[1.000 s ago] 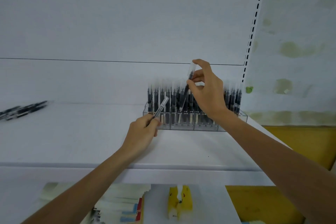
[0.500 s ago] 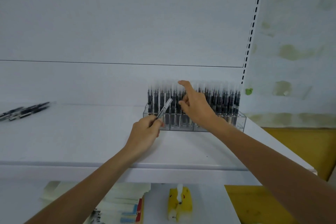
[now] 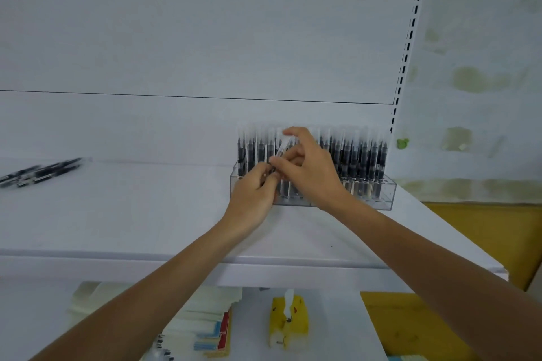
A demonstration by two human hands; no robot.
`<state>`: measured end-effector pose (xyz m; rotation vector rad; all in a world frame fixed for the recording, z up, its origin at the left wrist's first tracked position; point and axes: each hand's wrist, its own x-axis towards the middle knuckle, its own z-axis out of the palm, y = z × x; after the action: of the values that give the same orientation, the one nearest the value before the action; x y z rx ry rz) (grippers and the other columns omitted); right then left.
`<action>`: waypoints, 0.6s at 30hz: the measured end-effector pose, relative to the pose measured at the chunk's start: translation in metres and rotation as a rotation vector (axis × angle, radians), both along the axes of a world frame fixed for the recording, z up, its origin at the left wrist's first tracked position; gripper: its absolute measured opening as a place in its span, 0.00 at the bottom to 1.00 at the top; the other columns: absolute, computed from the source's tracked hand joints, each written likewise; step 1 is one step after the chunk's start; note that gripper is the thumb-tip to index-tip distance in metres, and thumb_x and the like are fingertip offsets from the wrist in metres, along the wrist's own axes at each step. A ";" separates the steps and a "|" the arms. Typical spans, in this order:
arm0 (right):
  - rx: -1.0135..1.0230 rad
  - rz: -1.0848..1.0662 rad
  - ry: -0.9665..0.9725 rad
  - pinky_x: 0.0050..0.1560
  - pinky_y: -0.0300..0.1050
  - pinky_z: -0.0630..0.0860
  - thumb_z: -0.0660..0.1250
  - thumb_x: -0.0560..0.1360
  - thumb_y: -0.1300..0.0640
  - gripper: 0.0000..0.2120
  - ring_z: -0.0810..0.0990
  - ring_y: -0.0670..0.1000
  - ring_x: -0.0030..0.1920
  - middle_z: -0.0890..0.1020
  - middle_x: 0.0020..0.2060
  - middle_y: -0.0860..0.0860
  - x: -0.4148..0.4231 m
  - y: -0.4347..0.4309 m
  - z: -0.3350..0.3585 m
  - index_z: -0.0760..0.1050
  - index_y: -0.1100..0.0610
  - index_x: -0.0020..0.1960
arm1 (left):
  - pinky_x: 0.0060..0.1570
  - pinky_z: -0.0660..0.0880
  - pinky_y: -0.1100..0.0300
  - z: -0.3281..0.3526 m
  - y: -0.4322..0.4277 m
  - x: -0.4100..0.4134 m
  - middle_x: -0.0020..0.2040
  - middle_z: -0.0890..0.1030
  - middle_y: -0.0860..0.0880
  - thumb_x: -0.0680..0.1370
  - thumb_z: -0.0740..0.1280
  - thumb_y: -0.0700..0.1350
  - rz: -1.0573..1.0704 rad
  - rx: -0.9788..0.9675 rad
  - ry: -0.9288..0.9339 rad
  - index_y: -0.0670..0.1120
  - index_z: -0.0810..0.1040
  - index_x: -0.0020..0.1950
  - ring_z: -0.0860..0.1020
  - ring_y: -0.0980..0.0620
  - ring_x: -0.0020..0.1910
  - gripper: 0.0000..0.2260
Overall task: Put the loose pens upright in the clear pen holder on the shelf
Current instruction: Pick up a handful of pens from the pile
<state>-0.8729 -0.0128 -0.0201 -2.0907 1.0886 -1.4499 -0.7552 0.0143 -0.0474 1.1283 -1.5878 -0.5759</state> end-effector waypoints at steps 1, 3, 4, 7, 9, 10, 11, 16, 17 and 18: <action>-0.014 -0.004 -0.051 0.48 0.48 0.80 0.70 0.74 0.59 0.22 0.82 0.52 0.42 0.81 0.40 0.55 -0.001 0.001 0.003 0.67 0.54 0.65 | 0.33 0.66 0.63 0.002 -0.001 -0.002 0.31 0.74 0.51 0.80 0.57 0.43 -0.023 -0.007 -0.004 0.49 0.72 0.46 0.70 0.58 0.27 0.06; -0.044 -0.018 -0.166 0.48 0.50 0.81 0.69 0.74 0.62 0.21 0.82 0.53 0.42 0.80 0.40 0.55 -0.007 0.000 0.012 0.67 0.52 0.64 | 0.36 0.69 0.61 0.003 -0.002 -0.002 0.33 0.77 0.52 0.80 0.58 0.43 -0.080 -0.006 -0.061 0.50 0.71 0.55 0.72 0.56 0.31 0.06; -0.062 -0.016 -0.226 0.48 0.51 0.81 0.68 0.74 0.64 0.21 0.83 0.53 0.42 0.80 0.39 0.55 -0.009 -0.001 0.017 0.66 0.51 0.63 | 0.38 0.69 0.61 0.002 -0.002 0.000 0.35 0.77 0.52 0.80 0.59 0.43 -0.103 0.001 -0.123 0.51 0.69 0.59 0.73 0.56 0.33 0.09; -0.167 -0.054 -0.298 0.44 0.51 0.82 0.66 0.75 0.65 0.20 0.83 0.51 0.41 0.81 0.41 0.56 -0.018 -0.007 0.029 0.65 0.52 0.64 | 0.46 0.71 0.64 -0.013 -0.004 0.011 0.46 0.77 0.53 0.79 0.60 0.46 -0.075 -0.010 -0.459 0.53 0.66 0.66 0.75 0.57 0.45 0.15; -0.253 -0.098 -0.269 0.43 0.48 0.82 0.66 0.75 0.66 0.20 0.82 0.49 0.41 0.81 0.41 0.54 -0.022 -0.012 0.034 0.65 0.54 0.64 | 0.58 0.69 0.57 -0.027 -0.007 0.017 0.57 0.74 0.52 0.79 0.59 0.50 -0.016 -0.002 -0.745 0.53 0.68 0.65 0.71 0.53 0.58 0.15; -0.291 -0.118 -0.244 0.42 0.44 0.81 0.65 0.75 0.66 0.20 0.81 0.48 0.40 0.80 0.40 0.53 -0.024 -0.016 0.034 0.65 0.54 0.64 | 0.62 0.67 0.54 -0.031 -0.008 0.018 0.61 0.73 0.51 0.79 0.59 0.51 -0.001 0.024 -0.835 0.52 0.70 0.64 0.69 0.51 0.61 0.15; -0.322 -0.138 -0.212 0.41 0.39 0.80 0.65 0.75 0.66 0.20 0.81 0.47 0.40 0.80 0.41 0.52 -0.025 -0.019 0.034 0.65 0.55 0.64 | 0.64 0.66 0.52 -0.033 -0.009 0.018 0.63 0.72 0.51 0.79 0.58 0.52 0.007 0.048 -0.871 0.51 0.72 0.64 0.68 0.50 0.63 0.15; -0.341 -0.188 -0.016 0.38 0.26 0.73 0.65 0.76 0.66 0.21 0.78 0.45 0.40 0.78 0.42 0.52 -0.028 -0.034 0.024 0.66 0.56 0.66 | 0.64 0.66 0.52 -0.032 -0.010 0.016 0.63 0.72 0.50 0.79 0.58 0.52 0.030 0.036 -0.889 0.50 0.72 0.62 0.68 0.50 0.62 0.14; -0.327 -0.194 0.003 0.38 0.26 0.72 0.65 0.76 0.66 0.21 0.78 0.45 0.40 0.78 0.41 0.51 -0.029 -0.036 0.021 0.65 0.56 0.66 | 0.63 0.66 0.52 -0.032 -0.010 0.017 0.63 0.72 0.50 0.79 0.59 0.52 0.031 0.038 -0.888 0.50 0.72 0.62 0.68 0.50 0.62 0.14; -0.309 -0.198 0.028 0.38 0.26 0.72 0.65 0.76 0.65 0.21 0.77 0.45 0.39 0.77 0.41 0.51 -0.029 -0.037 0.018 0.65 0.57 0.66 | 0.63 0.66 0.52 -0.032 -0.010 0.017 0.62 0.73 0.50 0.79 0.59 0.52 0.033 0.039 -0.884 0.50 0.73 0.62 0.68 0.50 0.62 0.14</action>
<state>-0.9018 -0.0502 -0.0022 -2.2671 1.1736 -1.7865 -0.7385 0.0044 -0.0796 1.5484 -2.2900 -0.0569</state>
